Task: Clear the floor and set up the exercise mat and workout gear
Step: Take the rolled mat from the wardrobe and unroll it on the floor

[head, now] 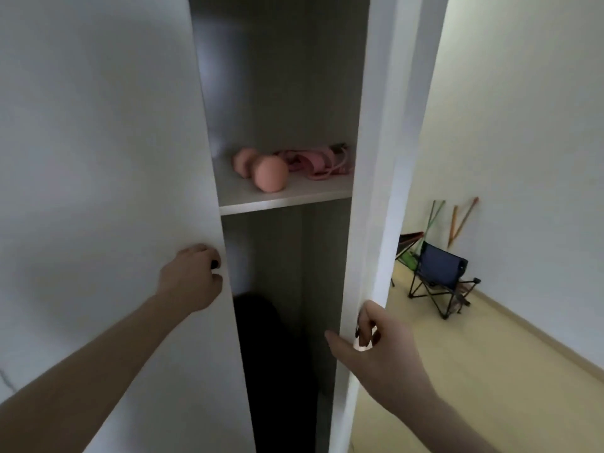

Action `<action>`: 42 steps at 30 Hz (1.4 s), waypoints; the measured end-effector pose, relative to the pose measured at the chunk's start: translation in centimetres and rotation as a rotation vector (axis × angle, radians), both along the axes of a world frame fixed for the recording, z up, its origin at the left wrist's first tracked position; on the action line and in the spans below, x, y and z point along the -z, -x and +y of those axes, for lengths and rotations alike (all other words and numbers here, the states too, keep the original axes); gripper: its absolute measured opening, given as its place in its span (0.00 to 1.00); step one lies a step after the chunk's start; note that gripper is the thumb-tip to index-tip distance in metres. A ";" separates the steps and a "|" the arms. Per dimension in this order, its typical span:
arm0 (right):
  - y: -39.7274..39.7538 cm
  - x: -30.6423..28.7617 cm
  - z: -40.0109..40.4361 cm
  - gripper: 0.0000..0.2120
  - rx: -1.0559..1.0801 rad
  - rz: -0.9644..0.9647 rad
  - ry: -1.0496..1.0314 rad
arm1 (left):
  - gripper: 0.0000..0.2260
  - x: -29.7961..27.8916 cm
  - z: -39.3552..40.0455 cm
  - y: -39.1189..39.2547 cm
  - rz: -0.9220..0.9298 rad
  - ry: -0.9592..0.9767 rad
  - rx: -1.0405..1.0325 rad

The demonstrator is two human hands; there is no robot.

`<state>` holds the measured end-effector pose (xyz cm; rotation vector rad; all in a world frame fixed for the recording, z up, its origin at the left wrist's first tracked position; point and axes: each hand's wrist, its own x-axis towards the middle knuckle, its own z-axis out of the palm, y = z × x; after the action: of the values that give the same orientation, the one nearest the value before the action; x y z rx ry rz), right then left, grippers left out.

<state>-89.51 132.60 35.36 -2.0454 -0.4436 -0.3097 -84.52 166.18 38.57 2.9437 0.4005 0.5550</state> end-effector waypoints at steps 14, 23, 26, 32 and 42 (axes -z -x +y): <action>2.6 2.5 -10.4 0.15 0.572 -0.175 -0.484 | 0.13 3.9 4.6 -4.6 0.097 -0.166 0.035; 3.3 3.2 -10.5 0.21 0.676 -0.309 -0.220 | 0.27 2.0 -0.7 0.6 0.077 -0.164 0.006; 2.4 4.0 -8.5 0.21 0.475 -0.299 -0.154 | 0.34 3.7 -1.7 1.6 0.092 -0.186 -0.017; -2.5 7.7 -5.6 0.22 0.107 -0.022 0.050 | 0.38 7.3 -2.8 2.1 -0.073 -0.274 0.033; -11.7 14.2 -3.6 0.24 -0.244 0.278 0.326 | 0.29 17.8 -9.3 -3.8 0.450 -0.034 0.285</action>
<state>-77.84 129.01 21.16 -2.2766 -0.5920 0.2065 -80.74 156.89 20.81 3.0629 0.0023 -0.1395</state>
